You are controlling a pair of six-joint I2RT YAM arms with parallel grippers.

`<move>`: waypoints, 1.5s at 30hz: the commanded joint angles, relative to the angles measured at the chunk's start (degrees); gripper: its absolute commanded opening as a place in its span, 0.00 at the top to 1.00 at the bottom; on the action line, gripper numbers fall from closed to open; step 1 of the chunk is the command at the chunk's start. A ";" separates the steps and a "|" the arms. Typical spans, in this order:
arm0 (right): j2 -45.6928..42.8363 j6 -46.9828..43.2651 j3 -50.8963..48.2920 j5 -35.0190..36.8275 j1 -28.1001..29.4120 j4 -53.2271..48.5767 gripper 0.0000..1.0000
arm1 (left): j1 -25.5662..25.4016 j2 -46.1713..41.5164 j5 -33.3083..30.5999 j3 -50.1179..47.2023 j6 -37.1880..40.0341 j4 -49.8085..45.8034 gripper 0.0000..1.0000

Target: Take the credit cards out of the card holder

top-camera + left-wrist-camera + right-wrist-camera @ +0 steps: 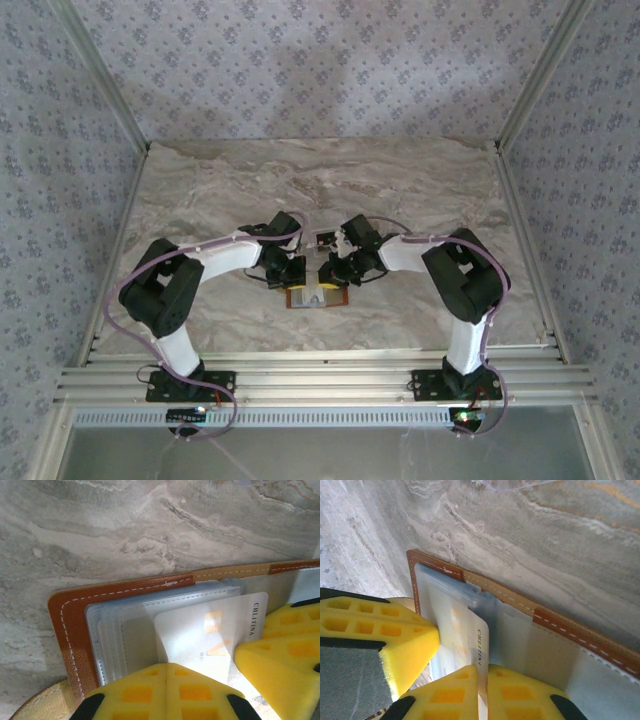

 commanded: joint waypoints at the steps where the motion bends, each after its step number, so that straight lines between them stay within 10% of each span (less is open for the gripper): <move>1: -2.06 0.11 -1.26 -0.25 -0.50 0.11 0.91 | -0.58 3.65 -4.09 -1.57 0.82 -3.56 0.95; 29: -13.11 -10.24 1.99 6.69 -4.22 -19.77 0.98 | -1.16 2.84 -3.56 0.62 1.64 -5.12 0.94; 45: -9.58 -49.08 23.81 16.51 -5.19 -45.93 1.00 | -1.37 -0.77 -3.26 2.59 1.81 -6.36 0.89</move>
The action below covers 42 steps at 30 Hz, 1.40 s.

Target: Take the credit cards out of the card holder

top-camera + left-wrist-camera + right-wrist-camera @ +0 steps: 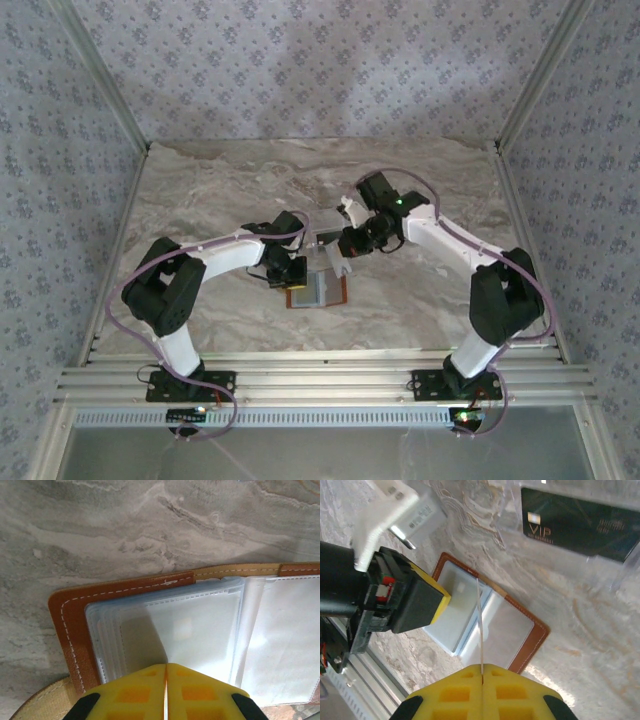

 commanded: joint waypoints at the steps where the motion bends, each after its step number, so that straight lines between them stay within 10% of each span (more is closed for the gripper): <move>1: 2.40 -16.05 4.57 4.22 -0.41 -8.63 1.00 | -0.45 -1.68 -1.63 0.53 0.68 -3.60 0.89; 15: 18.57 -55.81 30.96 17.91 1.47 -29.04 1.00 | -0.40 -7.05 -4.56 -1.94 0.53 -5.73 0.89; 42: 36.21 -75.69 53.05 18.29 2.31 -26.47 1.00 | 0.11 -8.29 -8.12 -3.19 -0.97 -7.98 0.89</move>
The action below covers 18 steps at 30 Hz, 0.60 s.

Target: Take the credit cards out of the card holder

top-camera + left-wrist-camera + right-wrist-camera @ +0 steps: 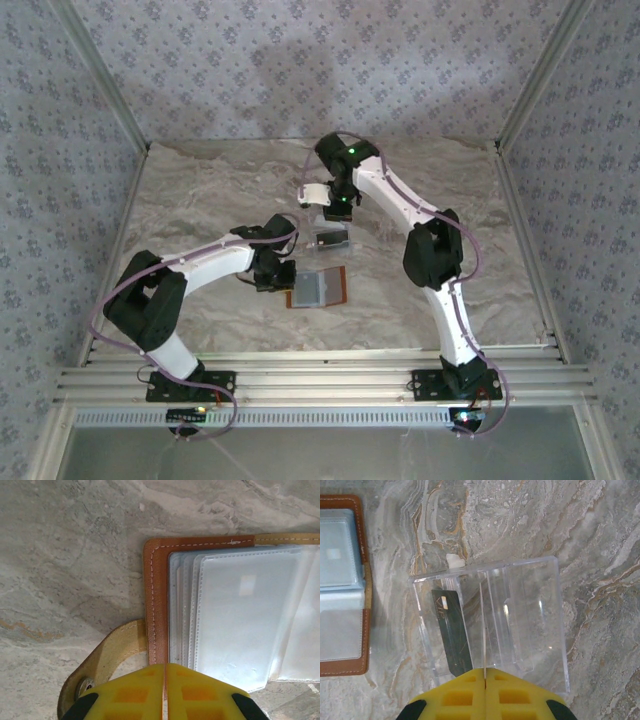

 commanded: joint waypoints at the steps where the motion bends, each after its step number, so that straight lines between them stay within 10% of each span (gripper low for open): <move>1: 1.64 -13.51 2.04 1.37 0.28 -0.07 1.00 | 0.18 -1.20 -1.12 -0.09 -0.73 -2.15 0.89; 18: 5.48 -11.98 1.97 2.40 -0.55 -0.66 1.00 | 0.19 -0.76 -0.90 0.06 -0.76 -2.27 0.89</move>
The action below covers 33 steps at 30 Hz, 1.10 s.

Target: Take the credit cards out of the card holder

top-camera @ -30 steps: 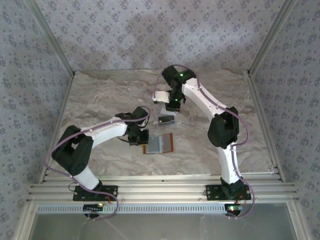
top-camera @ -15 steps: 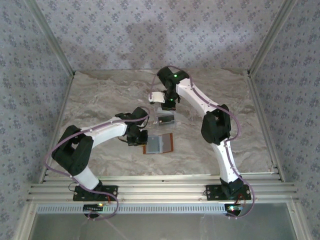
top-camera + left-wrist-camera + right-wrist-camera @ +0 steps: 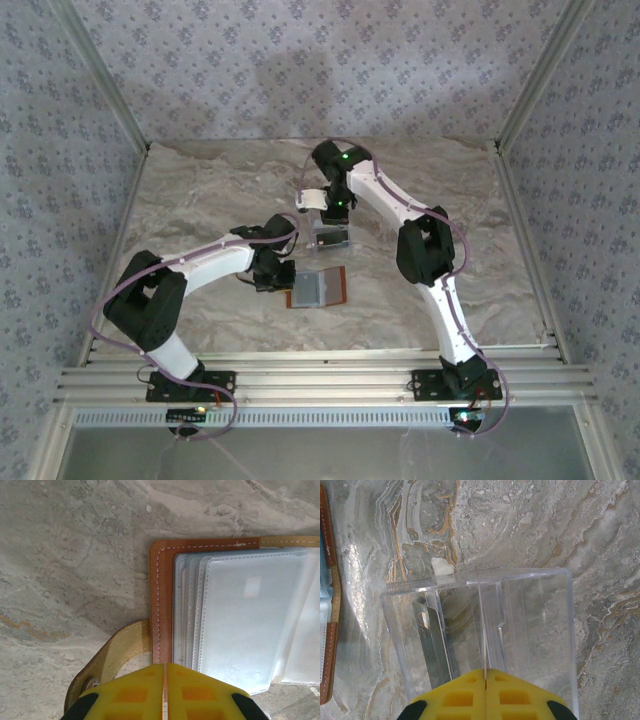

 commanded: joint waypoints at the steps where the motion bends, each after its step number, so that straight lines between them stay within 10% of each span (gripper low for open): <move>1: 1.10 -10.16 1.35 2.46 -0.60 -2.90 1.00 | 0.20 -0.68 -0.40 0.08 -0.28 -2.03 0.89; 33: 2.30 -1.11 0.30 3.15 -1.45 -8.55 1.00 | -0.05 -0.55 0.51 -0.35 0.11 -1.06 0.88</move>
